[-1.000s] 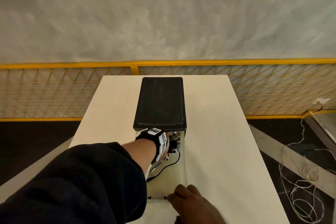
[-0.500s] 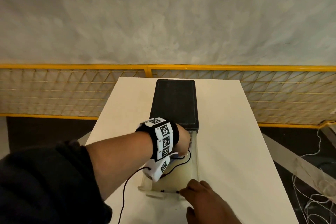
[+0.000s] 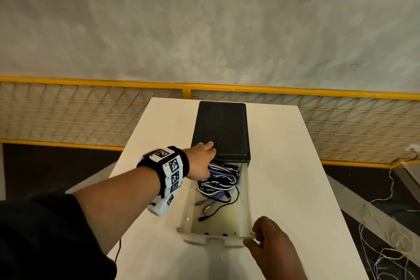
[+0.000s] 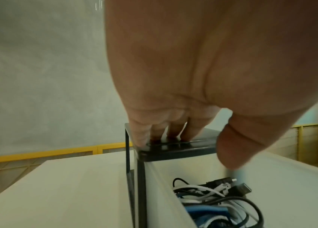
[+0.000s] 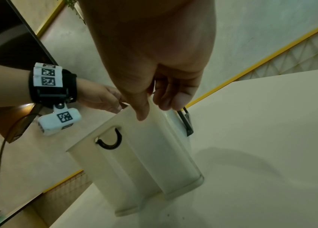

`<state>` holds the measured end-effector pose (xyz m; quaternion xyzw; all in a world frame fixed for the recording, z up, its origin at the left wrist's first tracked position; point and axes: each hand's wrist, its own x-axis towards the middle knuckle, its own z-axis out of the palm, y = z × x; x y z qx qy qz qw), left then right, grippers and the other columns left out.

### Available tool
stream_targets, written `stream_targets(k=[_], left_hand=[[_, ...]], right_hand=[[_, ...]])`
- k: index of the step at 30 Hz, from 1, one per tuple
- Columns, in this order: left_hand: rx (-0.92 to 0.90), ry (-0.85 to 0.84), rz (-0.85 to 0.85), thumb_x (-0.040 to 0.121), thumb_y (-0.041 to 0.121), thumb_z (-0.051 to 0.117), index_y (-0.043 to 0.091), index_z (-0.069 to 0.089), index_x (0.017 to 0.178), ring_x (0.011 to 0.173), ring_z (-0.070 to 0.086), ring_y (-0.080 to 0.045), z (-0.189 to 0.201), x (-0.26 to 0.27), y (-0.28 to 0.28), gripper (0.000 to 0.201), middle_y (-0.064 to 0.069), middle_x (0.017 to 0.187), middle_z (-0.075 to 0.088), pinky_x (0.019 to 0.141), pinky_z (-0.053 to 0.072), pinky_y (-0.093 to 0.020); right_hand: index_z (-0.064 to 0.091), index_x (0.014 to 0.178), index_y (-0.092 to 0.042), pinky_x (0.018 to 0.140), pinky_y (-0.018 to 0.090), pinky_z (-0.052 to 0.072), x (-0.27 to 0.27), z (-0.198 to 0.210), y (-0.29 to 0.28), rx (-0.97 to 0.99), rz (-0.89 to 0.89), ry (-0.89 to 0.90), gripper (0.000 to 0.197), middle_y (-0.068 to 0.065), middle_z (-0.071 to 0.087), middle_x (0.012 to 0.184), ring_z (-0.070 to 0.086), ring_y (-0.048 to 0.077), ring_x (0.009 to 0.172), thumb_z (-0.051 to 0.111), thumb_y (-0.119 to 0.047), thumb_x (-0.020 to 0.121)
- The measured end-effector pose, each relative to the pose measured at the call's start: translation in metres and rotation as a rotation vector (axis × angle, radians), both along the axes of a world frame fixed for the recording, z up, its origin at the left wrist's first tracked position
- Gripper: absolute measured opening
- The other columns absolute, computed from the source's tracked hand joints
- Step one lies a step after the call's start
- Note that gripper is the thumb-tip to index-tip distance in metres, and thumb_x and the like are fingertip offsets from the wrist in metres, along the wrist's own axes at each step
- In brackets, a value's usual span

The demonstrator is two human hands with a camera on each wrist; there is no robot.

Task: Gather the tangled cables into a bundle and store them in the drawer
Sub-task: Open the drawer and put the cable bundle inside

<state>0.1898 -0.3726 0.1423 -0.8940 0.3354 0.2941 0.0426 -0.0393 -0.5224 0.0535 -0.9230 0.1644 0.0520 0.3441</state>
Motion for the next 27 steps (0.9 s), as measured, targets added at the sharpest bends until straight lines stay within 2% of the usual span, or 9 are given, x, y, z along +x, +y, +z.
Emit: stream_targets(k=[4,12,18,24,26,27], left_hand=[[-0.020,0.020,0.037,0.093,0.019,0.043,0.009,0.007,0.156,0.152,-0.003,-0.031,-0.008,0.002,0.001,0.074,-0.010,0.166,-0.007,0.123,0.012,-0.040],[-0.056,0.018,0.059,0.093,0.021,0.041,0.011,0.008,0.156,0.152,-0.003,-0.031,-0.012,0.004,0.003,0.072,-0.008,0.166,-0.006,0.123,0.012,-0.041],[-0.094,0.022,0.071,0.094,0.024,0.042,0.012,0.013,0.155,0.152,-0.002,-0.032,-0.015,0.006,0.004,0.069,-0.007,0.166,-0.004,0.123,0.014,-0.043],[-0.108,0.037,0.066,0.093,0.020,0.043,0.012,0.016,0.154,0.152,-0.004,-0.031,-0.018,0.007,0.004,0.068,-0.006,0.166,-0.004,0.122,0.016,-0.045],[-0.158,0.018,0.065,0.091,0.021,0.047,0.012,0.020,0.153,0.152,0.000,-0.030,-0.017,0.008,0.007,0.069,-0.006,0.166,0.000,0.122,0.018,-0.042],[-0.206,-0.005,0.069,0.089,0.023,0.052,0.012,0.021,0.153,0.152,0.004,-0.029,-0.018,0.009,0.009,0.072,-0.007,0.166,0.004,0.121,0.020,-0.040]], right_hand=[[0.047,0.074,-0.023,0.058,0.020,0.040,0.008,0.007,-0.002,0.034,-0.064,-0.015,0.030,-0.005,0.056,0.072,0.053,0.009,0.061,0.077,-0.024,0.075],[0.044,0.073,-0.024,0.062,0.032,0.045,0.064,0.006,-0.014,0.045,-0.138,-0.096,0.030,-0.004,0.058,0.072,0.055,0.014,0.068,0.075,-0.024,0.076],[0.042,0.076,-0.024,0.055,0.026,0.040,0.109,0.008,-0.026,0.078,-0.180,-0.127,0.034,-0.003,0.056,0.071,0.050,0.013,0.061,0.075,-0.020,0.077],[0.043,0.078,-0.020,0.056,0.029,0.042,0.127,0.009,-0.031,0.070,-0.193,-0.144,0.032,-0.001,0.056,0.070,0.049,0.014,0.060,0.074,-0.017,0.077],[0.044,0.087,-0.022,0.059,0.027,0.044,0.128,0.007,-0.032,0.071,-0.181,-0.147,0.033,-0.001,0.058,0.078,0.054,0.013,0.066,0.075,-0.019,0.077],[0.045,0.096,-0.023,0.062,0.024,0.045,0.127,0.006,-0.034,0.077,-0.178,-0.153,0.037,-0.001,0.059,0.088,0.057,0.013,0.074,0.077,-0.021,0.076]])
